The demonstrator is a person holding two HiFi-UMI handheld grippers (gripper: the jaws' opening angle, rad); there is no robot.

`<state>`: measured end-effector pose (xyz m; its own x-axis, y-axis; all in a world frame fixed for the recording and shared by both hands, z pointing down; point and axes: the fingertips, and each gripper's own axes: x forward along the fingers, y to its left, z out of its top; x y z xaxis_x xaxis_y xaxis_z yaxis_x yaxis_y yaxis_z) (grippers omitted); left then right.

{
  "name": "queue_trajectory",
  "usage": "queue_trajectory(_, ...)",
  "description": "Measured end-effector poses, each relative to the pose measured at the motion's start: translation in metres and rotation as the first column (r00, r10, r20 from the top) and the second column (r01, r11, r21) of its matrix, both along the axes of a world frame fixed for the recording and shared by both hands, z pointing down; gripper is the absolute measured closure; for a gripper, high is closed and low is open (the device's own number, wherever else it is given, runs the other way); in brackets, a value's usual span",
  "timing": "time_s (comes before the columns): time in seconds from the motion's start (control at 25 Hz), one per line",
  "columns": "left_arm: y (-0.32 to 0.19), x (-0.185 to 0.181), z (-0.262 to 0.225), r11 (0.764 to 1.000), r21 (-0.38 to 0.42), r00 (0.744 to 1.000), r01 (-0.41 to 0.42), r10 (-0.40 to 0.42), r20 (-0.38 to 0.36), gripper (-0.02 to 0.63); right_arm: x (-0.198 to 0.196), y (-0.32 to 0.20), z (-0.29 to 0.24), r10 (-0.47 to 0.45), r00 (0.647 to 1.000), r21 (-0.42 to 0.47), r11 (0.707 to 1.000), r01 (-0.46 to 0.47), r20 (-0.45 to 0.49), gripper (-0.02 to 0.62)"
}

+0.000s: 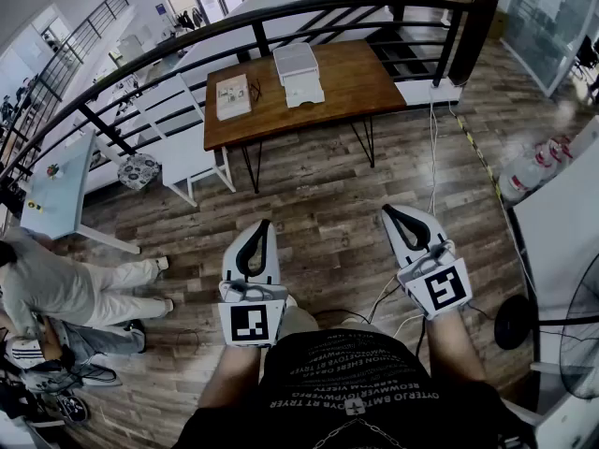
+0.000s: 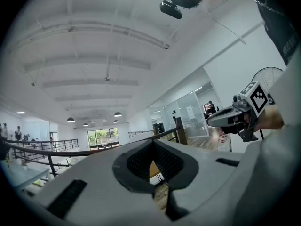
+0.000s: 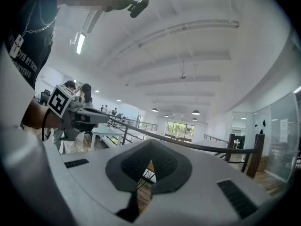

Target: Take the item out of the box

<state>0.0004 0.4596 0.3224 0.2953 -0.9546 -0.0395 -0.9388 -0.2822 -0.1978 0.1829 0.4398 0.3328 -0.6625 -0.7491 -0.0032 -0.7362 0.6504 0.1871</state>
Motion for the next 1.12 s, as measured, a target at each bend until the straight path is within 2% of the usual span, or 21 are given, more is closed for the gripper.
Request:
queue_trajectory(0.36,-0.006,0.015,0.008,1.000,-0.005,1.000,0.009,-0.009,0.016,0.601,0.014,-0.007,0.015,-0.018,1.000,-0.023,1.000,0.017,-0.008,0.600)
queue_trajectory(0.52,-0.005,0.020,0.007,0.999,0.006,0.999,0.036,-0.036,0.032,0.601,0.025,-0.009,0.025,-0.014,0.999,-0.026,1.000,0.013,-0.039,0.598)
queue_trajectory(0.64,-0.002,0.017,0.008,0.998,0.016,0.998,0.062,-0.062,0.027,0.601,0.033,-0.015,0.028,0.006,1.000,-0.036,0.999,-0.007,-0.026,0.598)
queue_trajectory(0.68,-0.002,0.015,0.010,0.997,0.016,0.997,0.069,-0.070,0.027,0.601,0.033,-0.017,0.029,0.010,1.000,-0.045,0.999,-0.011,-0.021,0.588)
queue_trajectory(0.76,-0.003,0.011,0.015,0.996,0.014,0.996,0.084,-0.085,0.031,0.601,0.032,-0.022,0.033,0.009,1.000,-0.065,0.998,-0.010,-0.020,0.530)
queue_trajectory(0.96,-0.019,0.001,0.031,0.996,-0.019,0.995,0.092,-0.091,0.045,0.601,0.023,-0.038,0.049,0.004,1.000,-0.106,0.994,-0.007,-0.030,0.496)
queue_trajectory(1.12,-0.044,0.000,0.036,0.998,-0.038,0.999,0.047,-0.047,0.015,0.601,0.016,-0.056,0.059,0.013,1.000,-0.134,0.991,-0.016,-0.027,0.455)
